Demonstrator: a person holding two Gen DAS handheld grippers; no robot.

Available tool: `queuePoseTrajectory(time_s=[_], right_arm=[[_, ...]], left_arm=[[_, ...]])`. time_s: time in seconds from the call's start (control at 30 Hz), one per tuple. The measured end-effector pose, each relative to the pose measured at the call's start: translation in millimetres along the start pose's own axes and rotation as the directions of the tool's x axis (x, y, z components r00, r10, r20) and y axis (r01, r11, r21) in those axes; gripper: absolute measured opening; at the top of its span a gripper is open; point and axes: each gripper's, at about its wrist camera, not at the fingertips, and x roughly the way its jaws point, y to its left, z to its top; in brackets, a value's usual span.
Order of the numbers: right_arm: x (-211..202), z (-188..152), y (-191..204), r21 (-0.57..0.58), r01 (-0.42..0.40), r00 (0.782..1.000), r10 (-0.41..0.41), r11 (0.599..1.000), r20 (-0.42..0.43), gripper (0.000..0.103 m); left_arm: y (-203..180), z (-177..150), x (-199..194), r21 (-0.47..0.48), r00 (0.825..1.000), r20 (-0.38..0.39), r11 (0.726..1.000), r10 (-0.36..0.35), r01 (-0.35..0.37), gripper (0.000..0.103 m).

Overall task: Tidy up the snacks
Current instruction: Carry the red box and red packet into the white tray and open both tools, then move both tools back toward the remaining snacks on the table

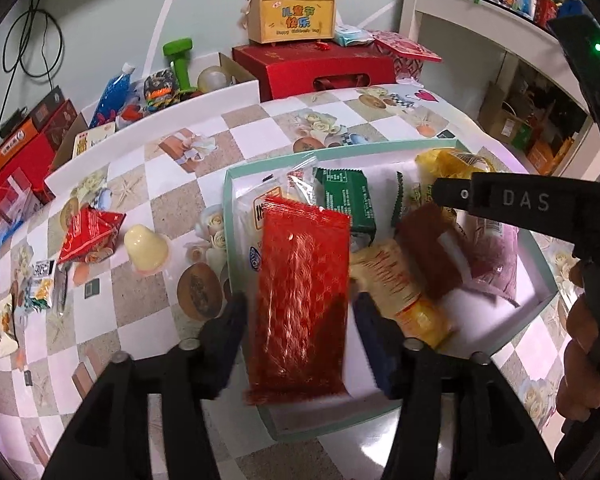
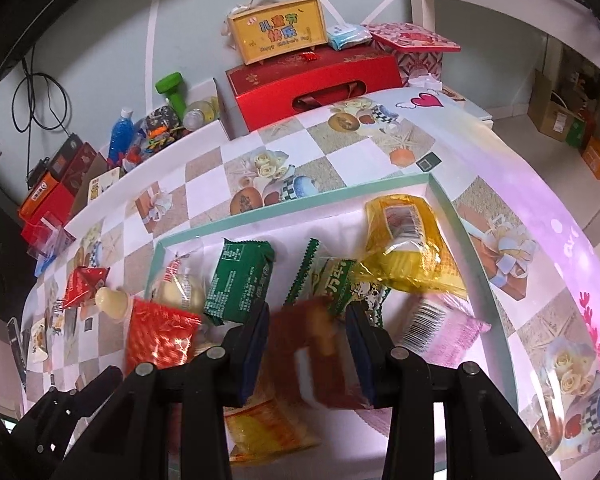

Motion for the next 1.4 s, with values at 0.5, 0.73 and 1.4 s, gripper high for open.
queuePoseTrajectory(time_s=[0.5,0.73,1.4], right_arm=[[8,0,6,-0.024,0.045,0.999,-0.046,0.999,-0.027,0.079],[13,-1,15,-0.057,0.041,0.998,-0.044,0.998,-0.039,0.088],[12,-4,55,-0.115,0.002,1.000,-0.001,0.993,0.004,0.103]], left_arm=[[61,0,-2,-0.278,0.996,0.018,0.957,0.092,-0.083,0.083],[99,-11,2,-0.411,0.990,-0.003,0.902,0.144,-0.133,0.089],[152,-26,-23,-0.543,0.954,0.084,0.816,0.286,-0.197,0.103]])
